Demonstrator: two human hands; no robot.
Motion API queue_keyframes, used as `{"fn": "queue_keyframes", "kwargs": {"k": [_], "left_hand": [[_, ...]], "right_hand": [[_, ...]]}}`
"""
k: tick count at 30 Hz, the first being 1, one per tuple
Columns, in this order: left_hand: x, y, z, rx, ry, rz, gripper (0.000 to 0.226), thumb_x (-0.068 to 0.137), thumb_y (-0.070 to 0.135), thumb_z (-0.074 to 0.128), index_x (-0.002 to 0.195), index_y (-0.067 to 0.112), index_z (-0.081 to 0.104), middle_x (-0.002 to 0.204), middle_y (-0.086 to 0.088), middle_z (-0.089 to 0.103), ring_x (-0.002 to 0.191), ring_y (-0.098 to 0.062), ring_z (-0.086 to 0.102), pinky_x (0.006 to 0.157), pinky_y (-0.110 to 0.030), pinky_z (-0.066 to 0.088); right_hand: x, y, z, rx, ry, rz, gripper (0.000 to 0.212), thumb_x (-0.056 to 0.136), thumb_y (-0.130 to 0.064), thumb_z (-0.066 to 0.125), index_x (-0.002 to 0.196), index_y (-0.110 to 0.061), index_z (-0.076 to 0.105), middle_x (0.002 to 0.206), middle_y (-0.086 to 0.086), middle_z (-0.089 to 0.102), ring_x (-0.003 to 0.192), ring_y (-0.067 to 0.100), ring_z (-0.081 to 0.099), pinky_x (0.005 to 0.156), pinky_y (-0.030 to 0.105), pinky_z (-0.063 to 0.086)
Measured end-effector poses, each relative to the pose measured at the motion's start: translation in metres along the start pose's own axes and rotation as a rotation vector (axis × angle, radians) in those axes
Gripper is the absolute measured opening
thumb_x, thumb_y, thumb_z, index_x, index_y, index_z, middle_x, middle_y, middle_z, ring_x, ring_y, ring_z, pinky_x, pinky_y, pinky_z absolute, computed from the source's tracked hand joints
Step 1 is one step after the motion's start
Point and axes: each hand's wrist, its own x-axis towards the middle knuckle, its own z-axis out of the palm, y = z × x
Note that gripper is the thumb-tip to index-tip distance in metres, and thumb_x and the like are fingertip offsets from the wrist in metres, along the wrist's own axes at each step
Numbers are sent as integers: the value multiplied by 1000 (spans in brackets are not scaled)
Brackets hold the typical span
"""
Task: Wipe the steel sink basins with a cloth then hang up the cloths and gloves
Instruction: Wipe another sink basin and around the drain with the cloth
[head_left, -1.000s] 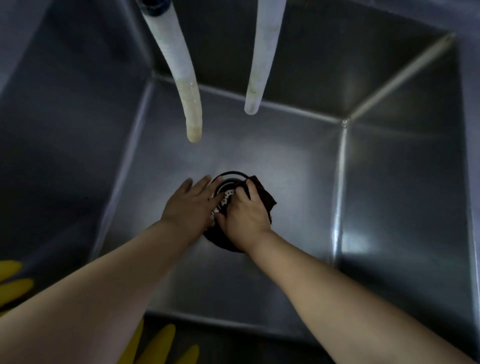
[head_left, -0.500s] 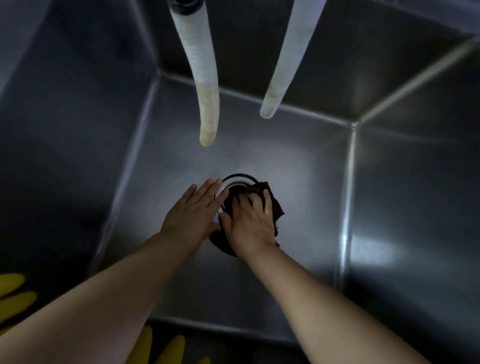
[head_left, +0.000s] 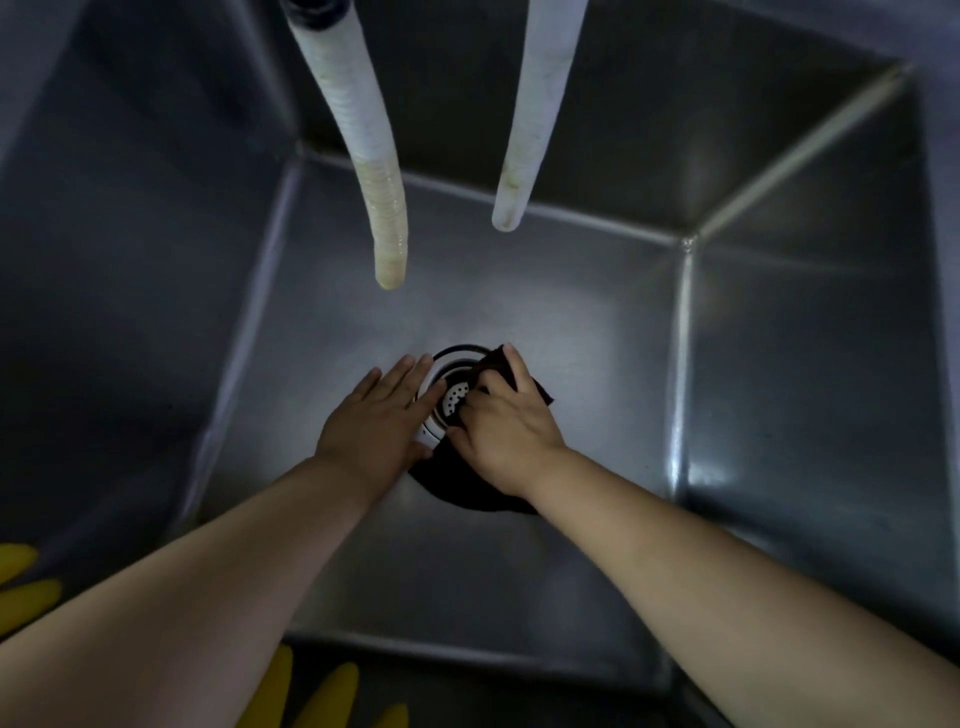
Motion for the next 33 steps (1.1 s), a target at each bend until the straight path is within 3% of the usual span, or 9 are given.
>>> {"fn": "queue_keyframes", "kwargs": {"k": [3, 7, 13, 20, 23, 26, 29, 31, 33], "left_hand": [[-1, -1, 1, -1, 10, 3, 79, 93, 47, 45, 149, 27, -8, 155, 3, -21, 143, -14, -17, 114, -32, -9], [-1, -1, 2, -6, 8, 6, 78, 94, 47, 42, 149, 27, -10, 155, 3, -22, 143, -15, -19, 114, -32, -11], [-1, -1, 1, -26, 11, 2, 78, 93, 46, 44, 149, 27, -7, 156, 3, -21, 143, -15, -18, 115, -32, -10], [0, -2, 5, -31, 24, 1, 78, 92, 45, 47, 149, 29, -4, 156, 4, -19, 144, -14, -15, 115, -31, -9], [1, -3, 6, -35, 13, -3, 80, 91, 45, 49, 149, 30, -3, 156, 5, -19, 144, -13, -15, 115, -31, -9], [2, -1, 3, -37, -12, -21, 80, 91, 46, 48, 149, 30, -4, 156, 5, -19, 143, -13, -16, 115, -31, -9], [-1, 2, -10, -55, -94, -25, 80, 92, 43, 49, 149, 28, -5, 156, 2, -20, 144, -14, -15, 115, -31, -6], [-7, 3, -26, -60, -137, -14, 80, 93, 34, 51, 149, 27, -6, 157, 0, -16, 145, -16, -10, 116, -31, 0], [-17, 3, -47, -17, -119, -46, 73, 96, 22, 44, 150, 26, -5, 159, -2, -10, 146, -18, -5, 118, -34, 5]], "right_hand": [[-4, -2, -2, -97, -17, -17, 48, 97, -40, 34, 108, -9, 70, 101, 2, 69, 123, 19, 43, 114, 44, -19], [0, -2, -6, -141, -62, -47, 48, 99, -40, 27, 132, -15, 53, 128, -1, 56, 131, 20, 32, 115, 48, -15], [5, -15, -3, -333, -105, -7, 61, 100, -47, 19, 143, -7, 36, 133, 8, 53, 137, 27, 25, 104, 50, -30], [11, -26, 12, -192, -81, 105, 61, 99, -45, 24, 130, -1, 53, 126, 11, 61, 139, 23, 22, 107, 38, -30], [11, -17, 16, 57, 11, 200, 51, 97, -40, 36, 117, -2, 64, 127, 13, 58, 138, 21, 25, 114, 30, -21], [1, -9, 16, 280, 153, 168, 32, 94, -27, 49, 101, -4, 70, 111, 10, 64, 127, 19, 39, 114, 22, -16], [-22, -14, 24, 314, 260, 133, 28, 88, -17, 60, 112, -4, 67, 122, 10, 63, 129, 25, 43, 119, 36, 2], [-41, -17, 33, 183, 255, 119, 46, 83, -21, 64, 126, -5, 57, 136, 12, 53, 131, 30, 42, 117, 48, 15], [-62, -17, 36, 46, 147, 101, 60, 84, -34, 57, 137, -9, 46, 146, 12, 42, 135, 34, 37, 114, 57, 19]]}}
